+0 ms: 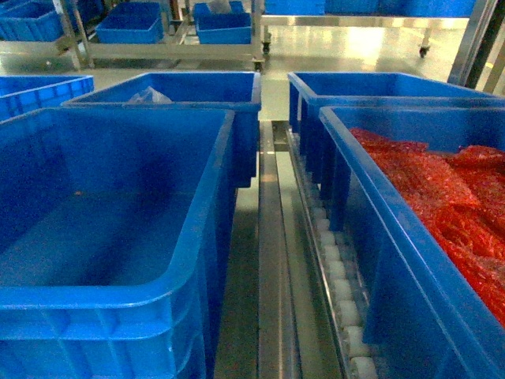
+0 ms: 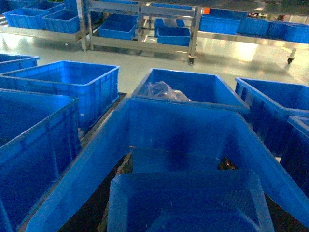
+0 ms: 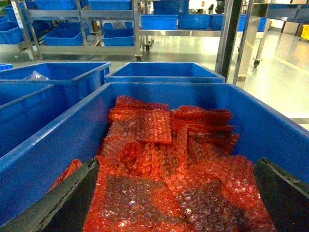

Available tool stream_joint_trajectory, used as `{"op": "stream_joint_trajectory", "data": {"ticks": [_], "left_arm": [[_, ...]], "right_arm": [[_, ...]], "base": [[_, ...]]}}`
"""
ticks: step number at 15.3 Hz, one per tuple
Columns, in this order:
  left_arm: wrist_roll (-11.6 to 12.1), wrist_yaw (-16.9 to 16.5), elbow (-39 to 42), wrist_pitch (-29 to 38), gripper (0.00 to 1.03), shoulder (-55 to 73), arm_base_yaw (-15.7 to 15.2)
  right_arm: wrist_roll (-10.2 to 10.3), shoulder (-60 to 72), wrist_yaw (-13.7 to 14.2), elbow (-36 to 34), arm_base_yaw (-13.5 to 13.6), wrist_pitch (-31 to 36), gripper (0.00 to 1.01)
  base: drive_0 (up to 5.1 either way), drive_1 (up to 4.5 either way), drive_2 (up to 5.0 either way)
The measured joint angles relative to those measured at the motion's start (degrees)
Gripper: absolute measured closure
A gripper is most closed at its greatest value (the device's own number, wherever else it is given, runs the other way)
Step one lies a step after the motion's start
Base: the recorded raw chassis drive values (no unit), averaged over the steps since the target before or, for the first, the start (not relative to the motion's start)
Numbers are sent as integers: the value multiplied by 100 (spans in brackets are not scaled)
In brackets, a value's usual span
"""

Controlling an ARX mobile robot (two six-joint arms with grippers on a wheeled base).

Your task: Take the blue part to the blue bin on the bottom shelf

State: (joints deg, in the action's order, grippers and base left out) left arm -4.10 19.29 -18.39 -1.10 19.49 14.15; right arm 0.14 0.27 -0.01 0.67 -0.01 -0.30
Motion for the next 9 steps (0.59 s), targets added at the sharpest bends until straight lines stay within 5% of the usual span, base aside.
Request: {"op": "stream_joint_trajectory", "data": {"ticks": [6,7,8,9], "left_arm": [[4,26,0,-17,60,4,2],[131,1108,-155,-439,60,282,391],[184,2002,-179,-160,60,802,546],[262,2203,-201,245,60,1241,507]], "right_arm": [[0,0,0,0,0,2,3],[0,0,4,0,0,0,3],[-2,0,-2,0,0,7,3],[0,0,4,0,0,0,3]], "base": [[0,0,0],[0,0,0],[0,0,0],[0,0,0]]}}
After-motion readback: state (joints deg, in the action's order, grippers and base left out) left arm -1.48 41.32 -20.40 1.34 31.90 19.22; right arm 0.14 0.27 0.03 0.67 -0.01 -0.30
